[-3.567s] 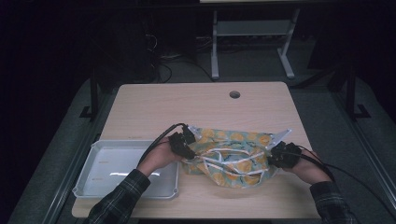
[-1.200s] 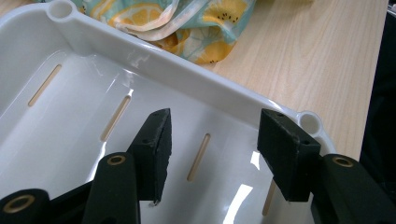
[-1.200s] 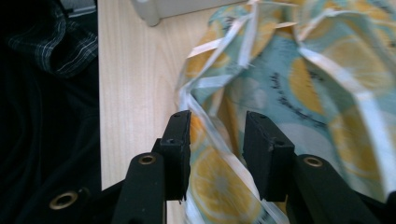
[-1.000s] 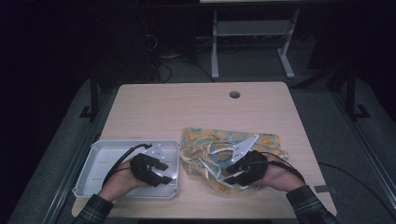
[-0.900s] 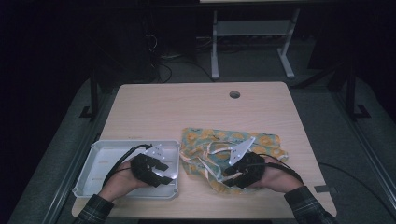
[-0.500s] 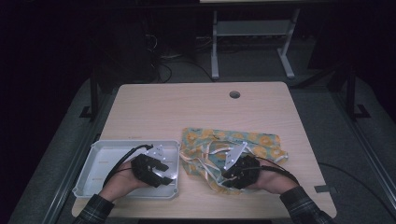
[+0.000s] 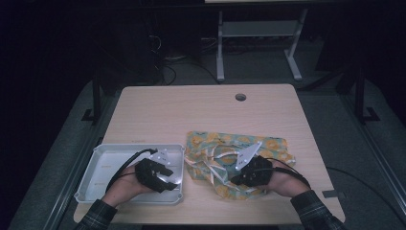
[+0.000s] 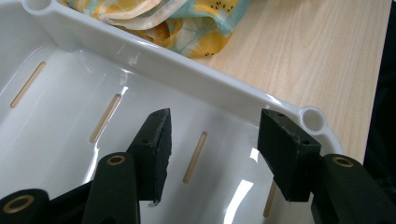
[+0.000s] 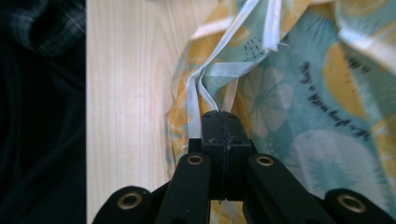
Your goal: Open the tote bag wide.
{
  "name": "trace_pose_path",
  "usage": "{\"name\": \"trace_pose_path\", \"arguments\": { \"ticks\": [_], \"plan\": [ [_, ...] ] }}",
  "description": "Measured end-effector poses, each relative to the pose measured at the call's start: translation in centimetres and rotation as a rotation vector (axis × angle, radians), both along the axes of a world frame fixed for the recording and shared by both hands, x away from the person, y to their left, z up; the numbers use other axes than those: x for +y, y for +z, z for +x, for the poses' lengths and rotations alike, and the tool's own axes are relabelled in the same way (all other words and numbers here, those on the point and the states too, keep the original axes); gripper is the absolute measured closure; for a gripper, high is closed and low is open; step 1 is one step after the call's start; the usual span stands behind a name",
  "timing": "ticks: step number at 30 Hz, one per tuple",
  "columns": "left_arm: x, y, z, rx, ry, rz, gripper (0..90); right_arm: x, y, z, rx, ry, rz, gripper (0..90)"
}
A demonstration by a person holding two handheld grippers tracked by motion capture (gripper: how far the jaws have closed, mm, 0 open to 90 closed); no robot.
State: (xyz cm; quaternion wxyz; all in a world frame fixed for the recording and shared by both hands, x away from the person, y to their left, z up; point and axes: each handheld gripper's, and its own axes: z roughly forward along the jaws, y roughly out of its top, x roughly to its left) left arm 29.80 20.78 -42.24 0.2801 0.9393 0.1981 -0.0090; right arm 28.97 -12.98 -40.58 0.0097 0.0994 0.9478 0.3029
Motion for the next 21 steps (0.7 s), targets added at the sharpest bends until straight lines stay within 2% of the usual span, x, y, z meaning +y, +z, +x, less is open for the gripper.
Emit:
{"name": "trace_pose_path", "arguments": {
  "ticks": [12, 21],
  "plan": [
    [-0.1, 0.0, 0.0, 0.003, -0.002, -0.007, 44.2, -1.4, 2.5, 0.8, -0.048, -0.023, 0.074, 89.7],
    [0.1, 0.0, 0.0, 0.0, 0.006, -0.009, 39.3, -1.9, 4.4, 1.9, -0.091, -0.043, 0.105, 89.7]
  ]
}}
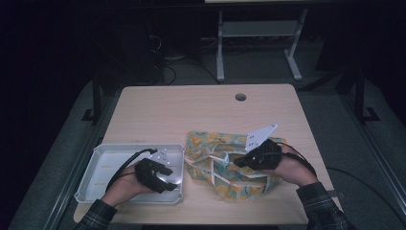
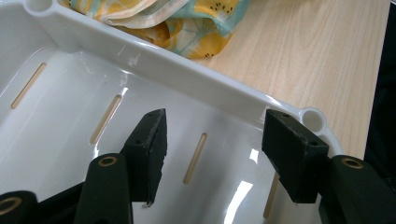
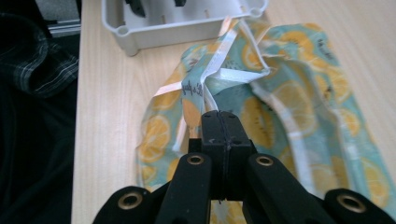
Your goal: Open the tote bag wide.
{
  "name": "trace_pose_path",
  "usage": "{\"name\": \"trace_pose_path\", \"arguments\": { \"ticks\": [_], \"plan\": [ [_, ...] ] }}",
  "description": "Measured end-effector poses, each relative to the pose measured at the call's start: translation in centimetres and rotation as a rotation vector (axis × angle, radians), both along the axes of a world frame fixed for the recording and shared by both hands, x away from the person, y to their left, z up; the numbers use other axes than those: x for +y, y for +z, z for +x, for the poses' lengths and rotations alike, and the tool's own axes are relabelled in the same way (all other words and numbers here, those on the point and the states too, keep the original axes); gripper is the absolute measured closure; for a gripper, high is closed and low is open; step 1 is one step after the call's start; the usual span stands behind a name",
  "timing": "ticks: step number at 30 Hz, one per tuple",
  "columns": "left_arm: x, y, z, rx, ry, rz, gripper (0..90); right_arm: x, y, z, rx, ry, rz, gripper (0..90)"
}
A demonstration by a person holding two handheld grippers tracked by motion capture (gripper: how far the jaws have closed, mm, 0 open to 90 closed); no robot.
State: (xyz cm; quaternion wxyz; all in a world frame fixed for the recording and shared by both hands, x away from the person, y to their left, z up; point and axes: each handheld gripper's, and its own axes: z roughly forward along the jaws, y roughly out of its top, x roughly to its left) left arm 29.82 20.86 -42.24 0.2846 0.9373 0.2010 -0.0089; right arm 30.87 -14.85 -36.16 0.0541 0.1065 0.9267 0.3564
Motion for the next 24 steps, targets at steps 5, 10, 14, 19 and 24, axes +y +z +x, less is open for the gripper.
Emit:
{"name": "trace_pose_path", "arguments": {
  "ticks": [5, 10, 14, 19, 24],
  "plan": [
    [0.1, 0.0, 0.1, -0.002, 0.008, -0.006, 38.6, -0.6, 1.0, 0.6, -0.006, -0.022, 0.031, 89.8],
    [0.2, 0.1, 0.1, -0.008, 0.01, -0.009, 38.6, -1.1, 1.9, 1.8, -0.025, -0.053, 0.058, 89.8],
    [0.2, 0.2, 0.1, -0.009, 0.004, -0.002, 38.6, -1.3, 2.4, 3.0, -0.023, -0.073, 0.066, 89.8],
    [0.3, 0.1, 0.1, -0.012, 0.003, -0.005, 38.6, -1.6, 2.5, 4.7, -0.018, -0.109, 0.072, 89.8],
    [0.3, 0.2, 0.1, -0.009, 0.0, -0.003, 38.6, -2.1, 1.9, 6.8, 0.008, -0.147, 0.084, 89.8]
  ]
}}
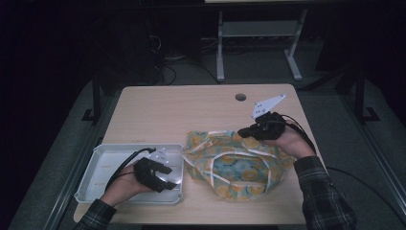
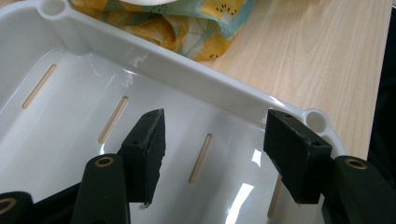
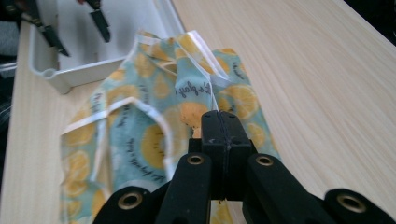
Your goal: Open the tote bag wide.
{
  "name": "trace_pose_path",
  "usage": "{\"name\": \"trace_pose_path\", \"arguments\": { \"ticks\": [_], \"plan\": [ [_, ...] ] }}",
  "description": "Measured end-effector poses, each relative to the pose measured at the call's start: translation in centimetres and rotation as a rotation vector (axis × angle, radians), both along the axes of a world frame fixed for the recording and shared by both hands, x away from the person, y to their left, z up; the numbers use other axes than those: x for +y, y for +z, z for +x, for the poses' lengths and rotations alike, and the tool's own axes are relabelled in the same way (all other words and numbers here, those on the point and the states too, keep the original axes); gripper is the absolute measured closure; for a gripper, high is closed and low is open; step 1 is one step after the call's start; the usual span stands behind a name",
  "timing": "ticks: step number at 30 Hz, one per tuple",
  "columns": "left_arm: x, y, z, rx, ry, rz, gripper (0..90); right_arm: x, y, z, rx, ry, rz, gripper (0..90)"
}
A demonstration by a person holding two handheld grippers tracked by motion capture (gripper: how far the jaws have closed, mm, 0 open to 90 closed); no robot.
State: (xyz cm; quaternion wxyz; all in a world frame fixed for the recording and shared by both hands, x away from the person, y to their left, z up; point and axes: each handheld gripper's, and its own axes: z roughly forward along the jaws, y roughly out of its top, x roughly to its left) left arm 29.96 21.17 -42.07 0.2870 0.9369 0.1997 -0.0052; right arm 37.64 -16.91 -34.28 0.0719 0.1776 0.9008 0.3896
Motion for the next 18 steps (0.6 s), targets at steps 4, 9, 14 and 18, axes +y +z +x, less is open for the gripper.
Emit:
{"name": "trace_pose_path", "arguments": {
  "ticks": [4, 9, 14, 18],
  "plan": [
    [0.0, 0.0, 0.1, -0.002, 0.0, -0.002, 38.5, -0.3, -1.1, 1.5, 0.027, -0.036, 0.001, 89.7],
    [0.0, -0.1, 0.1, 0.0, 0.001, -0.004, 38.5, -0.3, -2.2, 3.0, 0.048, -0.066, 0.006, 89.6],
    [0.0, -0.1, 0.1, 0.001, 0.001, -0.003, 38.5, -0.3, -3.5, 4.6, 0.074, -0.107, 0.003, 89.6],
    [0.1, -0.1, 0.1, 0.004, 0.003, -0.005, 38.5, -0.4, -4.6, 5.8, 0.104, -0.145, 0.01, 89.5]
  ]
}}
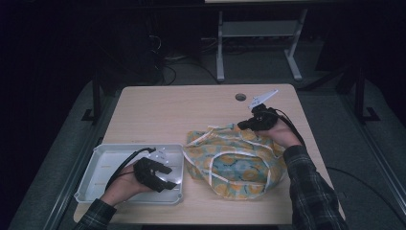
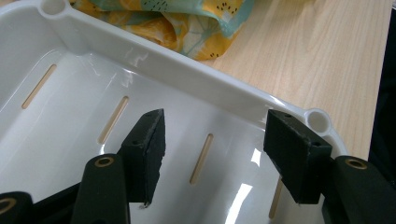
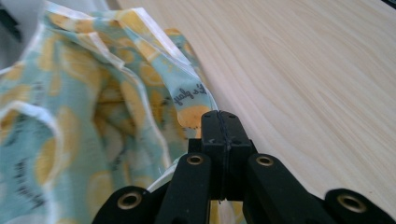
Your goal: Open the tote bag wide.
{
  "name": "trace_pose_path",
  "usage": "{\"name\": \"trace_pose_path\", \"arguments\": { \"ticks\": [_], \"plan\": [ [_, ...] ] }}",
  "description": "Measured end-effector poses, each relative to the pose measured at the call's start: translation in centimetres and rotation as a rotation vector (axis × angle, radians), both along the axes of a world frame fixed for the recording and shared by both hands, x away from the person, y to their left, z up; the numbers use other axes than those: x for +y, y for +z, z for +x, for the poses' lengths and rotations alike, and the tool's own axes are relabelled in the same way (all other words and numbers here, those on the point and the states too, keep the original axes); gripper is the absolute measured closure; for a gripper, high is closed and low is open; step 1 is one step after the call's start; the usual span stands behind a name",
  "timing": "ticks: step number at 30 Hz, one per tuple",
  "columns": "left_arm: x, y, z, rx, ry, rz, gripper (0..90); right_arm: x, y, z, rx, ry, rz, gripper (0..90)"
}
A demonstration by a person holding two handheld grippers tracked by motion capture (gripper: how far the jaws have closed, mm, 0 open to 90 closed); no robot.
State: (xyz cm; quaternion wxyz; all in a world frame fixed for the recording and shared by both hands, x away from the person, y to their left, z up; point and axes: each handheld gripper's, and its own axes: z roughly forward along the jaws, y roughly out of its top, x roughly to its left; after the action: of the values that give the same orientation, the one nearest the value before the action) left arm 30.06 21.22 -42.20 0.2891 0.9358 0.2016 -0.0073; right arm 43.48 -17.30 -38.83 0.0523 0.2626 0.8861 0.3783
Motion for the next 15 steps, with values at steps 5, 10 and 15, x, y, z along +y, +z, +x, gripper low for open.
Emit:
{"name": "trace_pose_path", "arguments": {
  "ticks": [5, 10, 15],
  "plan": [
    [0.1, -0.1, 0.1, 0.001, -0.002, 0.003, 38.5, 0.3, -1.5, 1.3, 0.041, -0.03, -0.054, 89.5],
    [0.1, -0.1, 0.1, 0.002, 0.0, 0.004, 38.5, 1.0, -1.8, 1.9, 0.044, -0.04, -0.103, 83.3],
    [0.2, -0.1, 0.1, 0.0, 0.001, 0.003, 38.5, 0.9, 0.2, 1.6, 0.023, -0.074, -0.076, 68.6]
  ]
}}
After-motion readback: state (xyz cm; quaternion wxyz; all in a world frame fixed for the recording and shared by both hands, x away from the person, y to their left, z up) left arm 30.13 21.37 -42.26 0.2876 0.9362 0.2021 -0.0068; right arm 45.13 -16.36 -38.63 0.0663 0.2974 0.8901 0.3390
